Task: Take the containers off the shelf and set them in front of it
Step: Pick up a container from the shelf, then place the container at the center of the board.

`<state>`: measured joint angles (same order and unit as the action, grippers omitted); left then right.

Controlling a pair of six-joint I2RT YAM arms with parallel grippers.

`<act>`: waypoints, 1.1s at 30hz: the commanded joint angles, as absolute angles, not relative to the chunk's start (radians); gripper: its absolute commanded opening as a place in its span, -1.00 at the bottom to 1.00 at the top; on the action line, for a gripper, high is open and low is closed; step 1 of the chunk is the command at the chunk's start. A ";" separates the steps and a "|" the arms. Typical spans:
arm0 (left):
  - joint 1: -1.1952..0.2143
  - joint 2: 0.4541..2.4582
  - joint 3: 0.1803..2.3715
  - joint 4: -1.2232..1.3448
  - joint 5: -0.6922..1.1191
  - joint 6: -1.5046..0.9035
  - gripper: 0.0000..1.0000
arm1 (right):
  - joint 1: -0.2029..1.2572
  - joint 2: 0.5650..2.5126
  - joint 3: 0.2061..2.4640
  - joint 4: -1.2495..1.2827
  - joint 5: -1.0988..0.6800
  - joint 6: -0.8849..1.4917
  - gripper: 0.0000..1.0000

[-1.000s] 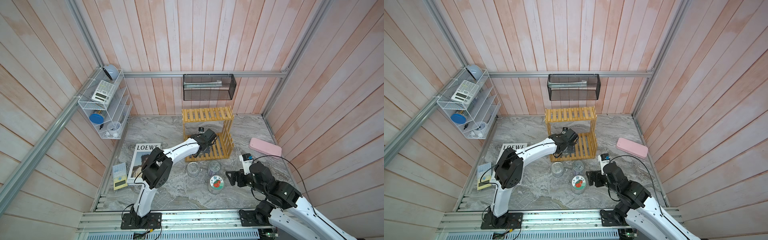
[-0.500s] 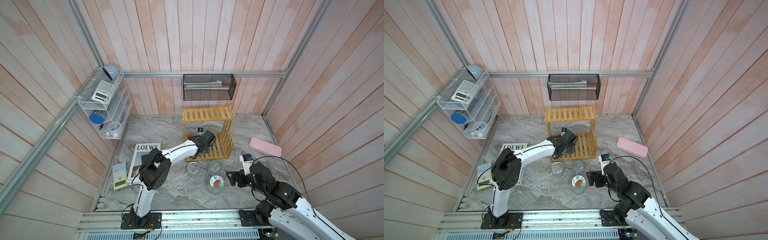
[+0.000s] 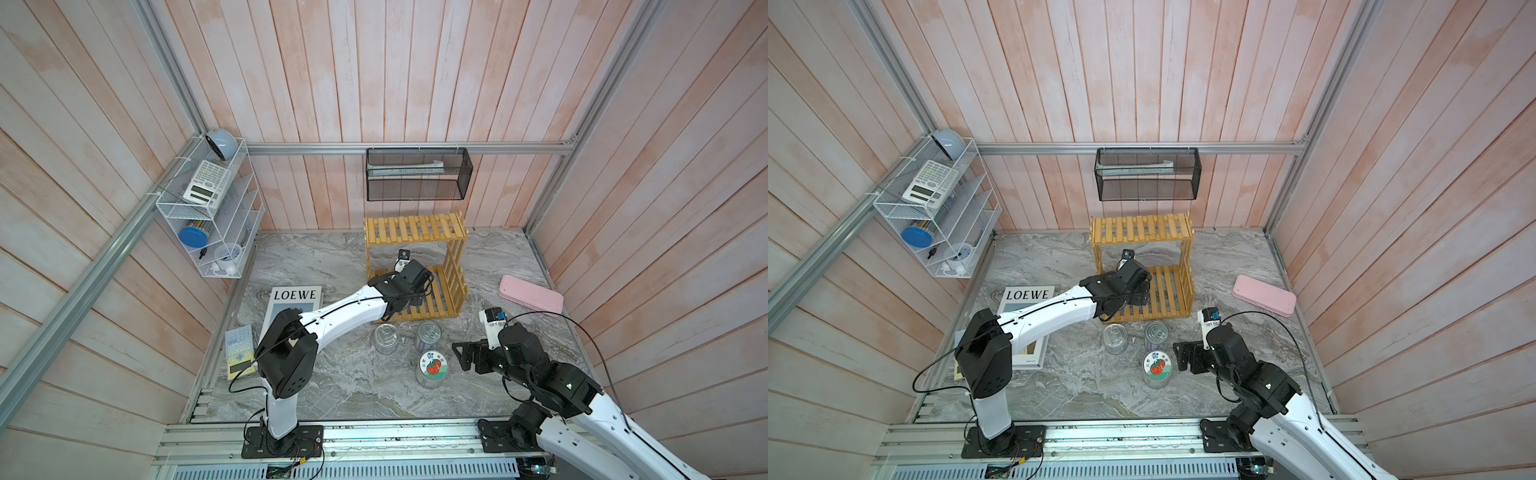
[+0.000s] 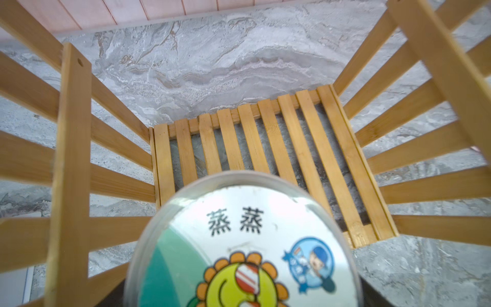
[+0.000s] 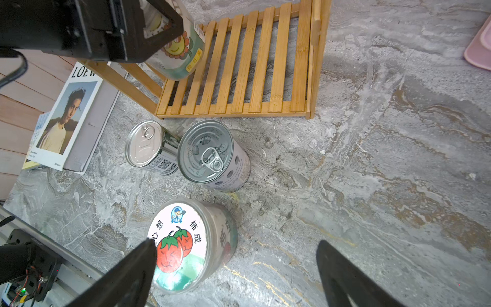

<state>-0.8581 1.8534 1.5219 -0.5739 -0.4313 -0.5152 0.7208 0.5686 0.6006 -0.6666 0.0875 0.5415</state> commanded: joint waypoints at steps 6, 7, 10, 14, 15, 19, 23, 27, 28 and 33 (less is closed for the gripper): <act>-0.910 1.697 1.424 -0.567 -0.440 -0.473 0.40 | 0.701 0.583 0.624 -0.670 0.075 0.521 0.96; -0.917 1.674 1.408 -0.569 -0.436 -0.467 0.40 | 0.698 0.583 0.627 -0.671 0.073 0.519 0.96; -0.942 1.609 1.359 -0.583 -0.437 -0.453 0.41 | 0.692 0.584 0.631 -0.673 0.068 0.518 0.96; -0.979 1.529 1.305 -0.613 -0.450 -0.444 0.41 | 0.686 0.585 0.633 -0.673 0.062 0.521 0.96; -1.012 1.515 1.293 -0.620 -0.453 -0.444 0.40 | 0.684 0.586 0.632 -0.673 0.061 0.522 0.96; -1.062 1.446 1.231 -0.647 -0.472 -0.461 0.41 | 0.681 0.589 0.636 -0.674 0.056 0.525 0.96; -1.124 1.384 1.160 -0.659 -0.478 -0.488 0.40 | 0.680 0.594 0.643 -0.673 0.054 0.524 0.96; -1.198 1.341 1.098 -0.670 -0.496 -0.511 0.40 | 0.678 0.604 0.646 -0.673 0.049 0.523 0.96; -1.218 1.330 1.081 -0.670 -0.502 -0.520 0.40 | 0.679 0.603 0.648 -0.671 0.050 0.523 0.96; -1.272 1.293 1.005 -0.673 -0.507 -0.578 0.40 | 0.678 0.606 0.647 -0.665 0.050 0.526 0.96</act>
